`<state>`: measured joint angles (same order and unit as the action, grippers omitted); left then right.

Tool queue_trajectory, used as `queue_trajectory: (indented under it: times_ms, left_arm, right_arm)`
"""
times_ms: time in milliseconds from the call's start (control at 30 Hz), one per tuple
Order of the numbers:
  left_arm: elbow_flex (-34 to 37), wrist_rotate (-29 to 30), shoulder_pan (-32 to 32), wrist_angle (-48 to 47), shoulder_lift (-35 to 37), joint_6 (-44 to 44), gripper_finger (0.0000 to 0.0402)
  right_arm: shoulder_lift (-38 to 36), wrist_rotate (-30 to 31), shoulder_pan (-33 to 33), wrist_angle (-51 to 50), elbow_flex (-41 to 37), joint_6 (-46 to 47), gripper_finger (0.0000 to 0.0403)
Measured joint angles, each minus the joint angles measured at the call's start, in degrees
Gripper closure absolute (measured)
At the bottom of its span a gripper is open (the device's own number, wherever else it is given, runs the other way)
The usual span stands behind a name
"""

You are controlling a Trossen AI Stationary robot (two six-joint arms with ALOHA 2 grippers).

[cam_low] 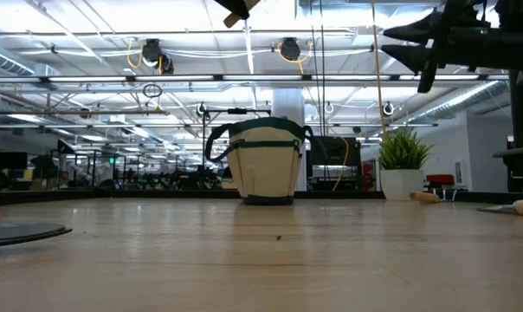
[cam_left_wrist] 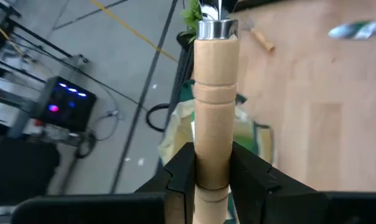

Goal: Pick & Place Garden tools in Gardening bag
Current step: Put the top brown trowel into the gardening bag

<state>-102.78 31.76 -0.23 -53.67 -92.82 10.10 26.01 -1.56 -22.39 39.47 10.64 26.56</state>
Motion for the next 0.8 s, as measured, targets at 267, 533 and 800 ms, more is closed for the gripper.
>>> queue_trajectory:
  times_ms: [267, 533, 800]
  left_arm:
    - [-0.2, 7.4, 0.0, 0.3, -1.6, 11.0, 0.0328]
    - [-0.1, 18.6, -0.3, 3.6, -2.4, 27.2, 0.0328]
    - [-0.1, 25.1, -0.5, 11.7, -2.4, 45.0, 0.0328]
  right_arm:
    - [3.4, 0.0, 0.0, -10.8, 10.2, -8.6, 0.0255]
    - [10.3, -0.2, 0.0, -23.8, 23.4, -15.5, 0.0239]
    - [15.8, -1.7, 0.0, -26.2, 30.4, -18.4, 0.0223]
